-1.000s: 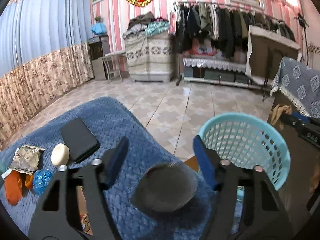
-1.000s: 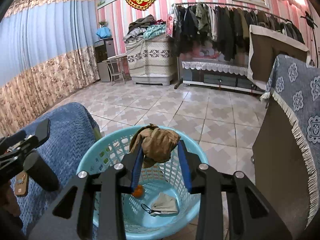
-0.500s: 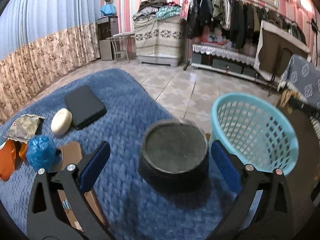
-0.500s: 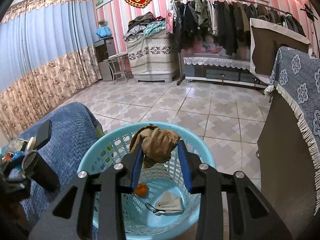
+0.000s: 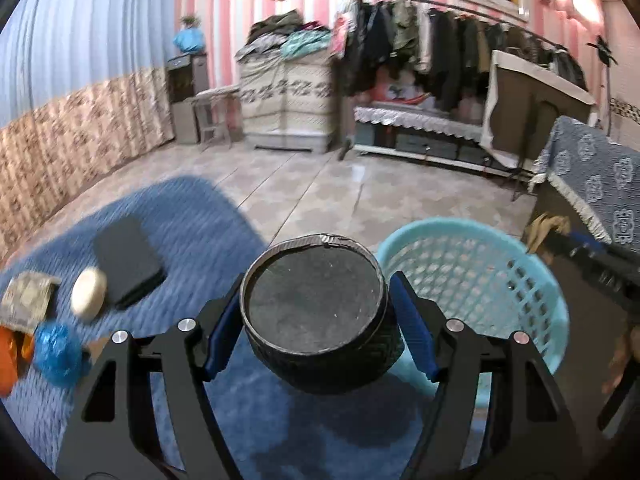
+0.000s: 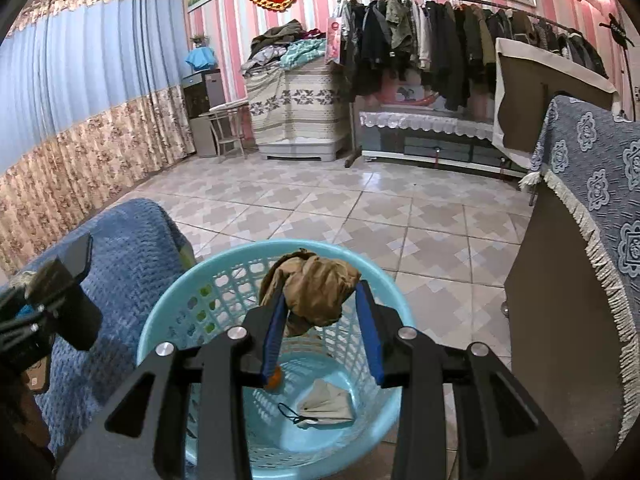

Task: Collect trash
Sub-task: 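Carry the brown cloth and black cylinder in both grippers toward the blue basket, then open the left gripper to drop the cylinder while the right releases the brown cloth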

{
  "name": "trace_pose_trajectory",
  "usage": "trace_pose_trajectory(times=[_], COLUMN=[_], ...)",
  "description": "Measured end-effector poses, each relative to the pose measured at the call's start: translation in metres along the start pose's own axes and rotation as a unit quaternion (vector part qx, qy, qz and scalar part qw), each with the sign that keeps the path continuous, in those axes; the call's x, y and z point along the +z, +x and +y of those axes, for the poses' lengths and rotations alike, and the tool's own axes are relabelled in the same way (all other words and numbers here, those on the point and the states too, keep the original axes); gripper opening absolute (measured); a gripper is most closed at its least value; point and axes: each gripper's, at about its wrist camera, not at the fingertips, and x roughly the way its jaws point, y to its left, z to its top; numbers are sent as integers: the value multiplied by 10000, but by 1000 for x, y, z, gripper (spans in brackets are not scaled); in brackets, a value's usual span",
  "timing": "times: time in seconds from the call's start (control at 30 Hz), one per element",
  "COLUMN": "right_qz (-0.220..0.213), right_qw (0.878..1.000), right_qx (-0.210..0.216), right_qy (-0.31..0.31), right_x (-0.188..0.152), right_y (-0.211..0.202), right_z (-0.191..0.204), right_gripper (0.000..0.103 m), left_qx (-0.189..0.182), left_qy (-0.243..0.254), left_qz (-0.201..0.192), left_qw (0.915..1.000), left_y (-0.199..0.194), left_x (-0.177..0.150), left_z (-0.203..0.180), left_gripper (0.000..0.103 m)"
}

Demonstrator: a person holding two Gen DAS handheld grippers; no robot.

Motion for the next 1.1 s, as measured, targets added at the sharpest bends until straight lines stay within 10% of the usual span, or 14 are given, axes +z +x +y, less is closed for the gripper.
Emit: trace_pose_trajectory(times=[0.53, 0.63, 1.1], right_qz=[36, 63, 181], right_qw=[9989, 9988, 9995], right_qx=[-329, -340, -239], right_qy=[344, 351, 78], right_x=[2, 2, 0], right_y=[6, 9, 21], right_z=[-34, -34, -7], right_gripper=[35, 35, 36], left_qx=[-742, -615, -6], left_qy=[415, 396, -88], left_qz=[125, -27, -183], left_qw=[9963, 9973, 9998], left_y=[74, 70, 47], left_x=[24, 28, 33], left_z=[-86, -84, -22], left_gripper=[72, 91, 97])
